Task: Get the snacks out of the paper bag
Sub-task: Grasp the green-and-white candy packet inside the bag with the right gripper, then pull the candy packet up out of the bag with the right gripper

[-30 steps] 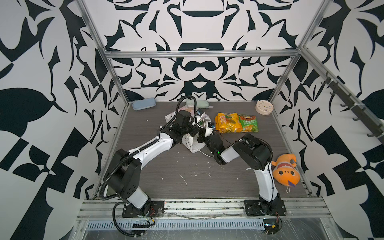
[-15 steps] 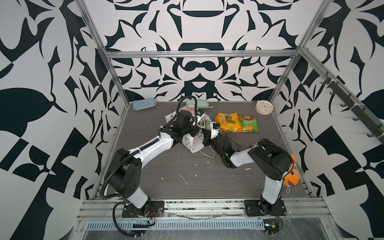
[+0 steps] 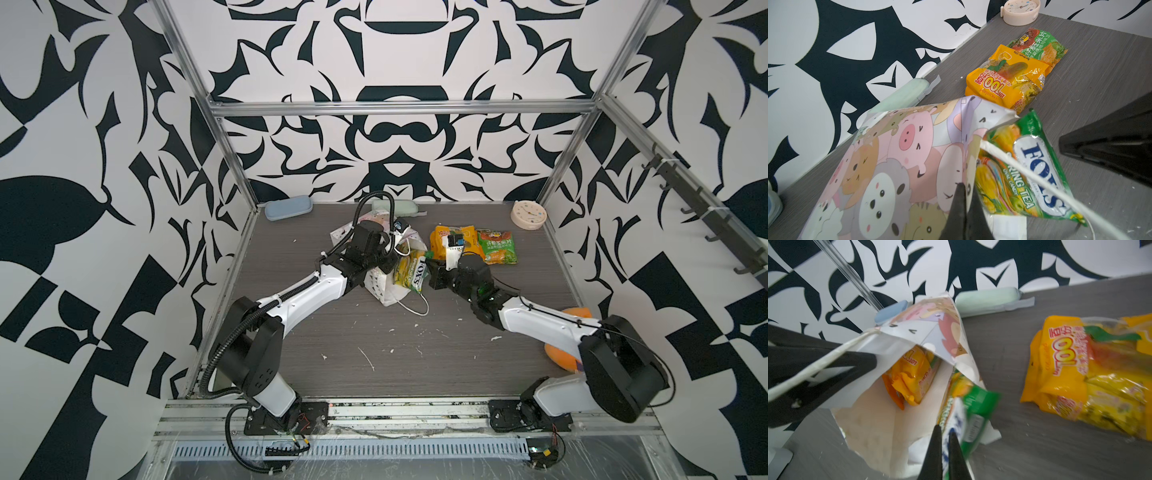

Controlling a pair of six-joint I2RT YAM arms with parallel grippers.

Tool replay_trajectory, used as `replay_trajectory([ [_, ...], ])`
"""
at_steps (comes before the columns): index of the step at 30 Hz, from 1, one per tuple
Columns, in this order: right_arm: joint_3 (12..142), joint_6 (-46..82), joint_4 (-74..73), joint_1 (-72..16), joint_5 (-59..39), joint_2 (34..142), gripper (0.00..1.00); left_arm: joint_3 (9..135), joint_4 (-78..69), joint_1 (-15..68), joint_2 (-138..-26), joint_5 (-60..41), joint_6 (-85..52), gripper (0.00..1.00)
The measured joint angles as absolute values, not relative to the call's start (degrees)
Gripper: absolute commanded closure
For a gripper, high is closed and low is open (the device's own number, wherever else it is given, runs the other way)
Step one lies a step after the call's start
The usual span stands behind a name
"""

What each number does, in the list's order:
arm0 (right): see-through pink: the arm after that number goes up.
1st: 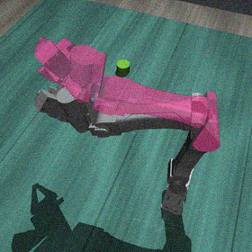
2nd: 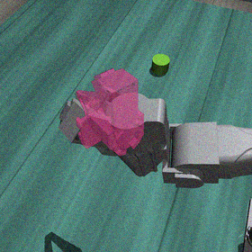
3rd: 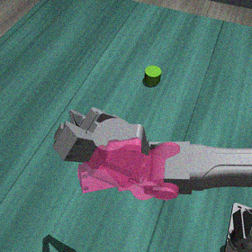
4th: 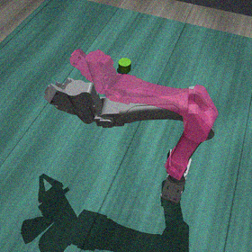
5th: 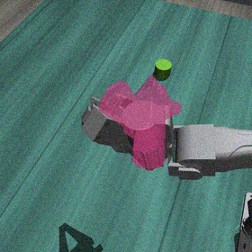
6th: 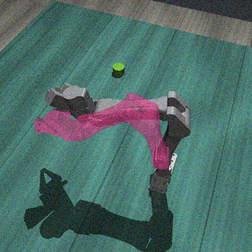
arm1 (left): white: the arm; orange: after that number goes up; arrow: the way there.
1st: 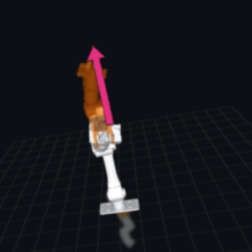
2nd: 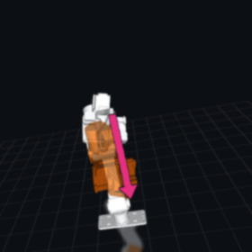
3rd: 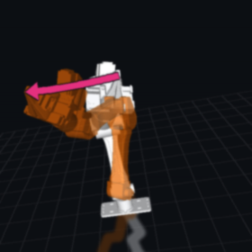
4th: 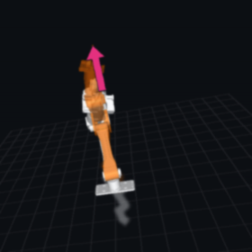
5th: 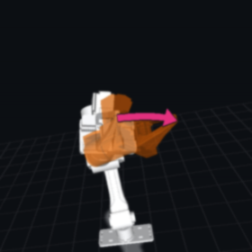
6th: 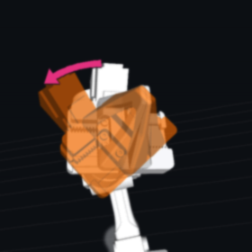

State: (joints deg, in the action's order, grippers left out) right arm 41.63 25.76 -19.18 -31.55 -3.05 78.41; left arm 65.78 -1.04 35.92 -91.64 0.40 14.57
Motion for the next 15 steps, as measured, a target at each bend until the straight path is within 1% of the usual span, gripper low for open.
replay_trajectory([
  [5,44.95,26.83,-6.61,-25.98,-9.02,71.0,1.0,66.19,-1.08,35.97,-92.25,0.38,14.59,1.0],
  [7,46.87,26.81,-1.39,-23.94,-9.8,69.84,1.0,66.28,-1.04,35.97,-92.58,0.36,14.59,1.0],
  [8,47.62,26.81,0.56,-23.27,-9.76,69.8,0.9,66.35,-1.04,35.99,-92.66,0.32,14.59,1.0],
  [9,48.12,26.92,2.39,-22.74,-9.82,69.87,0.79,66.41,-1.04,35.99,-92.73,0.25,14.59,1.0],
  [10,48.34,27.03,3.86,-22.52,-10.04,70.28,0.71,66.43,-1.08,35.99,-92.75,0.23,14.57,1.0],
  [12,48.34,27.59,5.34,-22.5,-11.16,71.94,0.63,66.43,-1.08,35.99,-92.75,0.19,14.57,1.0],
  [14,48.12,29.43,5.17,-22.52,-13.26,75.4,0.48,66.43,-1.06,35.99,-92.77,0.19,14.57,1.0],
  [15,47.68,30.48,4.01,-22.52,-14.68,77.49,0.44,66.43,-1.06,35.99,-92.77,0.19,14.57,1.0],
])
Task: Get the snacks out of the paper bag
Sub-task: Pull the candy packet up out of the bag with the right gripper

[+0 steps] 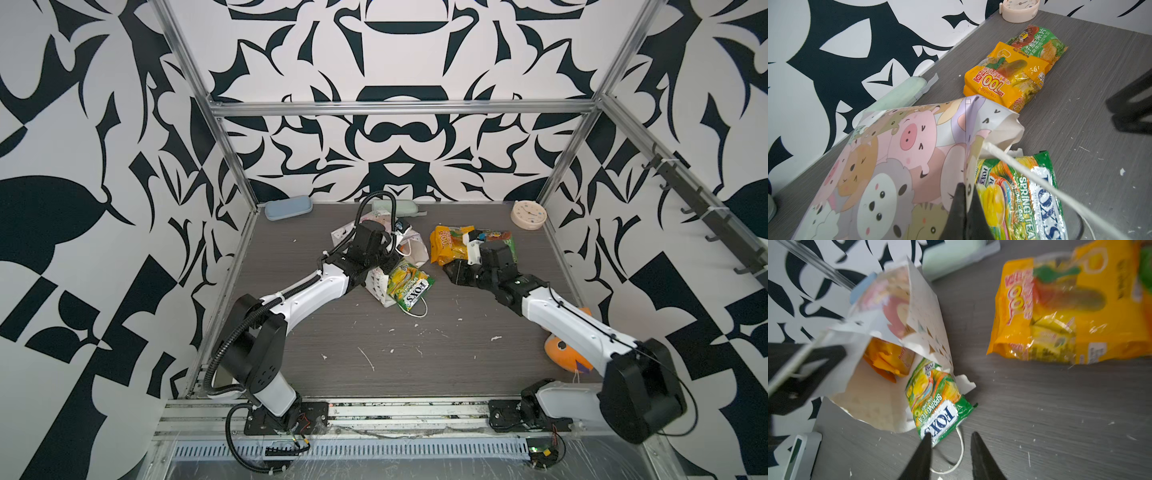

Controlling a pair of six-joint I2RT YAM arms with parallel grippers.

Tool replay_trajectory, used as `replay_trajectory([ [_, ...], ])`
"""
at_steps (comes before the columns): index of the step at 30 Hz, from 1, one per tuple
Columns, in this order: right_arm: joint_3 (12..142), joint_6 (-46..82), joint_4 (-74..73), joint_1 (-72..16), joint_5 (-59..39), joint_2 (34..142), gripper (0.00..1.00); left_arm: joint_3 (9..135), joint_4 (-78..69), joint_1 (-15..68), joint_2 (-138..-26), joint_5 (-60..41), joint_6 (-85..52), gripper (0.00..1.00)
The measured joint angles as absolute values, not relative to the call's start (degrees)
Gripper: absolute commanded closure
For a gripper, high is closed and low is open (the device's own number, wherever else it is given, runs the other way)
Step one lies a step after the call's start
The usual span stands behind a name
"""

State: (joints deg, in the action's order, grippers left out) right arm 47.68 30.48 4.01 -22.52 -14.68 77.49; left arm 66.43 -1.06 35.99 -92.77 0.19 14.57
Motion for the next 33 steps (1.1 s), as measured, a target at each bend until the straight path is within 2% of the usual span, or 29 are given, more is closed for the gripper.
replay_trajectory([
  [1,46.81,32.08,2.0,-22.55,-16.32,79.85,0.34,66.43,-1.04,35.99,-92.77,0.16,14.57,1.0],
  [3,44.51,35.46,-2.92,-22.57,-19.2,84.14,0.29,66.43,-1.06,35.99,-92.77,0.14,14.57,1.0],
  [13,43.24,42.39,-16.01,-26.04,-22.26,96.47,0.29,66.43,-1.04,35.97,-92.82,-0.08,14.52,1.0],
  [16,44.66,43.4,-18.74,-26.68,-22.31,99.35,0.39,66.61,-1.06,35.99,-93.1,-0.34,14.52,1.0],
  [20,46.72,44.25,-21.39,-27.29,-22.0,102.08,0.58,66.76,-1.04,35.97,-93.32,-0.69,14.5,1.0],
  [22,47.7,44.58,-22.17,-27.46,-21.76,102.83,0.72,66.81,-1.06,35.97,-93.32,-0.71,14.5,1.0],
  [27,48.27,45.47,-22.61,-27.92,-21.08,102.8,0.9,66.87,-1.06,35.97,-93.32,-0.69,14.5,1.0],
  [29,48.27,45.58,-22.39,-28.12,-20.71,102.52,0.93,66.87,-1.1,35.97,-93.32,-0.69,14.5,1.0],
  [33,48.51,45.08,-20.21,-28.53,-20.08,100.25,0.94,66.87,-1.5,35.97,-93.32,-0.69,14.5,1.0],
])
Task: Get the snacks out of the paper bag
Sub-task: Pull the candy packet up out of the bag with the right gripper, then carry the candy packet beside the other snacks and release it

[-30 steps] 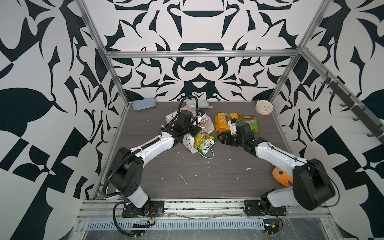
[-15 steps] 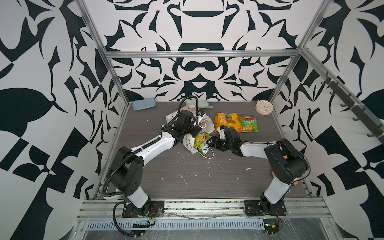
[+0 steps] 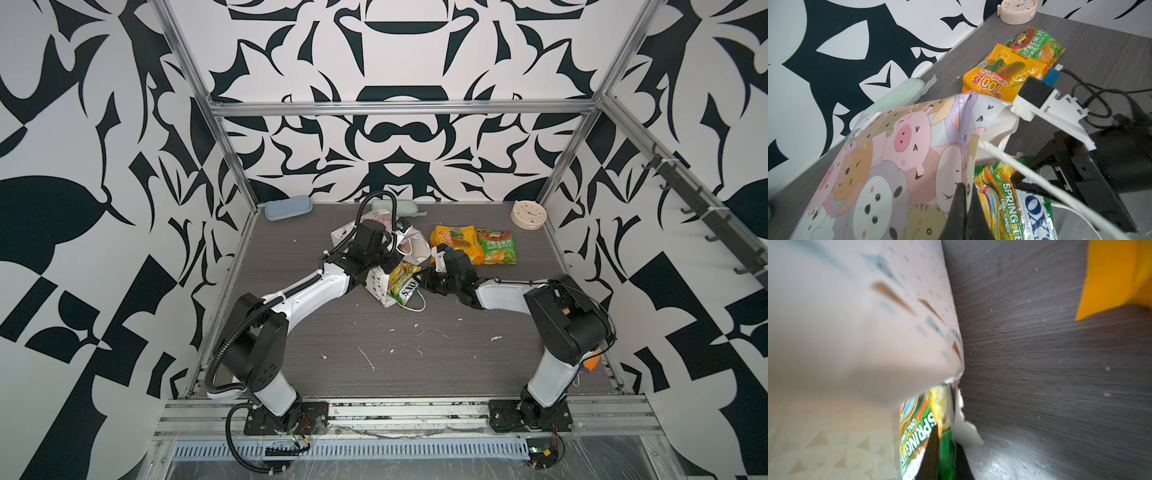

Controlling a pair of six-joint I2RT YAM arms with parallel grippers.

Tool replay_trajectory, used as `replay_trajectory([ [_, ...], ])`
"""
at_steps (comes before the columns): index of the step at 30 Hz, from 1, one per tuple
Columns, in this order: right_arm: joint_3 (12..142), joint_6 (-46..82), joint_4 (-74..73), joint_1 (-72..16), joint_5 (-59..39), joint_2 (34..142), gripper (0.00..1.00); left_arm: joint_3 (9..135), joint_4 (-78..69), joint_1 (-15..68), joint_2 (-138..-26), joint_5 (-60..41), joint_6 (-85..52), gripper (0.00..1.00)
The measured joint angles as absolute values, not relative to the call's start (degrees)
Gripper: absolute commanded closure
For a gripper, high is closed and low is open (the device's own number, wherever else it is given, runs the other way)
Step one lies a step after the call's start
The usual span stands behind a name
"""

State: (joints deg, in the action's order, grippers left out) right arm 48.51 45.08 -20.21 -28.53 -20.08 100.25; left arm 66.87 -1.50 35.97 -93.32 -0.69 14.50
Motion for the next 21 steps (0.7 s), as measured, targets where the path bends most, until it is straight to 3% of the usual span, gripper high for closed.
replay_trajectory([
  [8,50.0,41.85,-11.7,-29.45,-17.67,90.96,0.94,66.85,-1.5,35.97,-93.32,-0.71,14.5,1.0],
  [10,50.65,40.93,-9.93,-29.45,-17.21,89.86,1.0,66.87,-1.48,35.97,-93.32,-0.73,14.48,1.0],
  [21,51.09,36.53,-1.91,-26.11,-16.97,81.49,1.0,66.87,-1.43,35.97,-93.3,-0.89,14.35,1.0],
])
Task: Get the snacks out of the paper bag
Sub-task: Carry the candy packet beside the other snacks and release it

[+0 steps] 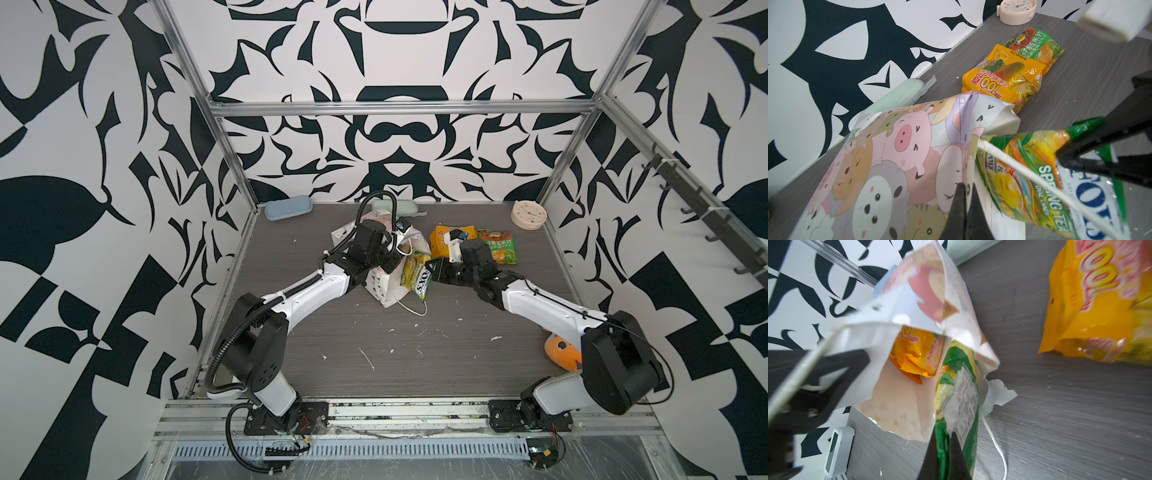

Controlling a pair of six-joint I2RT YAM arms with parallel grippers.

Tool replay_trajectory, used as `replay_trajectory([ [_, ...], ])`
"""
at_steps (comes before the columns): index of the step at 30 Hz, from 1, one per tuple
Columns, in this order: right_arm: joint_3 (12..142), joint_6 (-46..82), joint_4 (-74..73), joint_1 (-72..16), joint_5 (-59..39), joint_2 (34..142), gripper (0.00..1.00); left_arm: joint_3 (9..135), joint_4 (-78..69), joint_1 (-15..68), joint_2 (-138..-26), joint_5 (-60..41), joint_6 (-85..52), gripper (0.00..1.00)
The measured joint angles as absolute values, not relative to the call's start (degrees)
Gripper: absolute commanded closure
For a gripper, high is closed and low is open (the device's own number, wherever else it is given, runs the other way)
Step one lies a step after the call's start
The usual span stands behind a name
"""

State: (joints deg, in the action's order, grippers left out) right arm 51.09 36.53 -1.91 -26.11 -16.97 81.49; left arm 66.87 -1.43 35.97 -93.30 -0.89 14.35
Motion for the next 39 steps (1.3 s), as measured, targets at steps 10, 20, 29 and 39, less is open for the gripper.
replay_trajectory([
  [10,50.37,35.7,4.25,-13.34,-20.01,65.6,1.0,66.85,-1.5,35.97,-93.27,-0.89,14.33,1.0],
  [20,49.93,37.12,8.27,8.14,-20.6,60.55,1.0,66.85,-1.5,35.97,-93.25,-0.97,14.28,1.0],
  [29,47.97,39.31,7.84,16.91,-20.88,71.35,1.0,66.85,-1.48,35.97,-93.19,-1.04,14.04,1.0],
  [39,50.41,41.58,5.65,18.65,-24.47,78.85,1.0,66.85,-1.5,35.97,-93.17,-1.08,13.82,1.0],
])
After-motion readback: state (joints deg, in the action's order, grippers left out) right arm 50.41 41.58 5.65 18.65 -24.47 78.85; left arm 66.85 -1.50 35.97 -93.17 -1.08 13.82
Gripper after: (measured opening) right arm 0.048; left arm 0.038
